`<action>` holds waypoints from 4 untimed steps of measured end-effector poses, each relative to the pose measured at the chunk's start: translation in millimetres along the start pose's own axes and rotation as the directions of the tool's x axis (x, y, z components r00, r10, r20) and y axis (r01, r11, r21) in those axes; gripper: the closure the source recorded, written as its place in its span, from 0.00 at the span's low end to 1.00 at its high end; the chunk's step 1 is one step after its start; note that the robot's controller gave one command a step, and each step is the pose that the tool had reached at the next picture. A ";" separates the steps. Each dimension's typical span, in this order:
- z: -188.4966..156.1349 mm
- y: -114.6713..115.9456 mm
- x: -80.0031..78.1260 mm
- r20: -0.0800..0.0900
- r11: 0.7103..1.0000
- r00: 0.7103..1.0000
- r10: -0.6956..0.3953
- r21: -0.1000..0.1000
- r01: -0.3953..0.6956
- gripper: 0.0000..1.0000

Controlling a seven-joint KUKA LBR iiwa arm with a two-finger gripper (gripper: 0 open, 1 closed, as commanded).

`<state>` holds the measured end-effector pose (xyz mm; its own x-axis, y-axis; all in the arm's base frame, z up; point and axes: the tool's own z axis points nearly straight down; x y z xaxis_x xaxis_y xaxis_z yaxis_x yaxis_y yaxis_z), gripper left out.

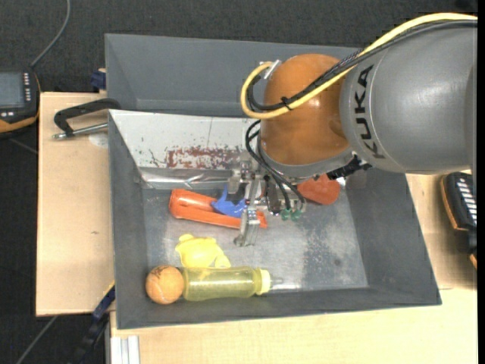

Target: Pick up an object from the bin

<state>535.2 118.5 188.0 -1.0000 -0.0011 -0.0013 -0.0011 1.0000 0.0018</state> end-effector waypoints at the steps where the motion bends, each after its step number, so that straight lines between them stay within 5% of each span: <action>1: 16.8 -16.7 -2.1 0.005 0.993 0.993 0.115 -0.004 -0.115 0.00; 2: 58.0 -39.1 1.0 -0.002 0.932 0.932 0.361 0.002 -0.361 0.00; 3: 65.8 -37.9 -11.4 0.001 0.985 0.985 0.175 -0.001 -0.175 0.00; 4: 75.9 -36.0 -28.6 0.007 1.000 1.000 0.008 -0.002 -0.008 0.00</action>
Offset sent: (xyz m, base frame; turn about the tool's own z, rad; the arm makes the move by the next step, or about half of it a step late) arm -0.0054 -0.0417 -0.1125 0.1238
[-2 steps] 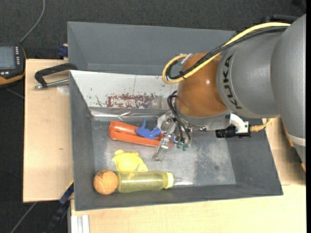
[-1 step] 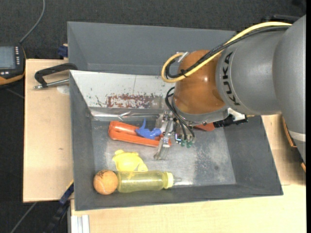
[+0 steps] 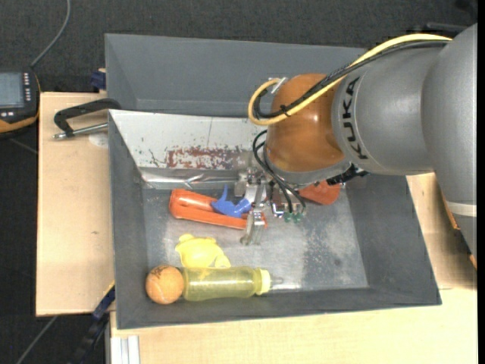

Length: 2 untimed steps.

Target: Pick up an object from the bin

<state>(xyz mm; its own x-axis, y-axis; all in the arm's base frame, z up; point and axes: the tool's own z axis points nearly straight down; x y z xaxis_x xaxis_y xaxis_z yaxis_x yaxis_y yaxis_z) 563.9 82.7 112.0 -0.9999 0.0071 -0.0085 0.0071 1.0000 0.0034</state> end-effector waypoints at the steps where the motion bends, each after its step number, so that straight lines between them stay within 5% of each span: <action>1: 30.9 -5.0 -22.7 -0.008 0.923 0.923 0.385 0.002 -0.385 1.00; 2: 30.9 -5.0 -22.6 -0.008 0.923 0.923 0.385 0.002 -0.385 1.00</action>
Offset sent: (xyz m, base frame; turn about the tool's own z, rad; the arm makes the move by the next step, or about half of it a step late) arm 0.0000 0.0000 0.0000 0.0000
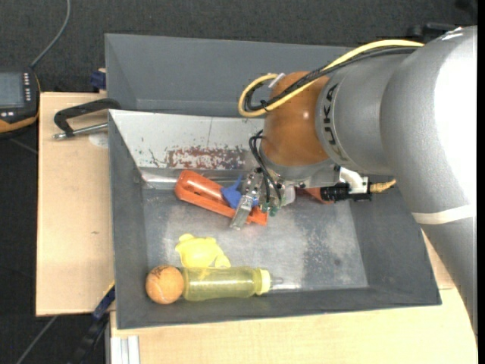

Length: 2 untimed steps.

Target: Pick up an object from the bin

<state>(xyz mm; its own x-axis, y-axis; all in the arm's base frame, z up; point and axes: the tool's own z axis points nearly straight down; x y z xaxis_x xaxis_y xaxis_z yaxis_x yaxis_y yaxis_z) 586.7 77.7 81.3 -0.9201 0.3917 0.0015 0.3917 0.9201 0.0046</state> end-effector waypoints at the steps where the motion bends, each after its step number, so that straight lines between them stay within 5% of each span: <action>1: -54.0 -3.4 -3.7 -0.001 1.000 1.000 -0.002 0.002 0.002 1.00; 2: -68.8 -5.9 -14.4 0.014 0.999 0.999 0.043 -0.008 -0.043 1.00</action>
Offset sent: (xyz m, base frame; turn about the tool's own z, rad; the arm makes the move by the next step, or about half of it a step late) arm 0.0111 -0.0222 -0.0021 0.1184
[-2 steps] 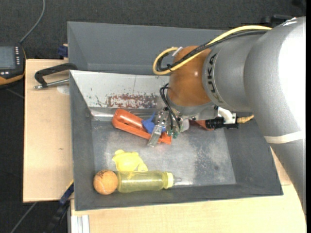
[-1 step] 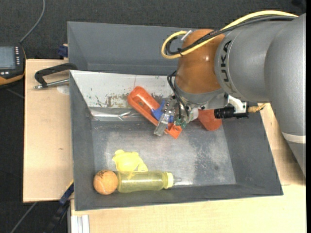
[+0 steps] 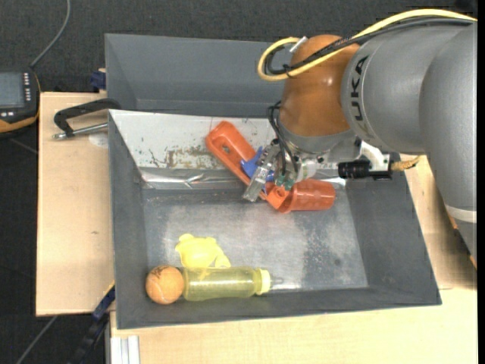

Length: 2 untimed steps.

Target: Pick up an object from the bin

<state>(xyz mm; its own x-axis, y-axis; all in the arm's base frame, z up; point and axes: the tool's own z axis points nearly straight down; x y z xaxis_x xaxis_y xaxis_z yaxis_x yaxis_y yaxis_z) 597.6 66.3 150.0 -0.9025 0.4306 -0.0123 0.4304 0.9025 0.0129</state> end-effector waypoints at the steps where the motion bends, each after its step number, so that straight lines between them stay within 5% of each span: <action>1: 2.8 -6.9 5.3 -0.025 0.999 0.999 0.040 0.016 -0.040 1.00; 2: 19.9 -19.6 -11.0 0.003 1.000 1.000 0.012 -0.002 -0.012 1.00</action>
Offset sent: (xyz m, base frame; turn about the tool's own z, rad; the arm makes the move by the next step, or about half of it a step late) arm 0.0012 -0.0417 -0.0800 -0.0188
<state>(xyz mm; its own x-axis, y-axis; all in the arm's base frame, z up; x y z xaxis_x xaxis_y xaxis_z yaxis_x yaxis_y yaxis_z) 599.5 44.0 130.0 -0.8973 0.4411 -0.0148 0.4409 0.8974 0.0146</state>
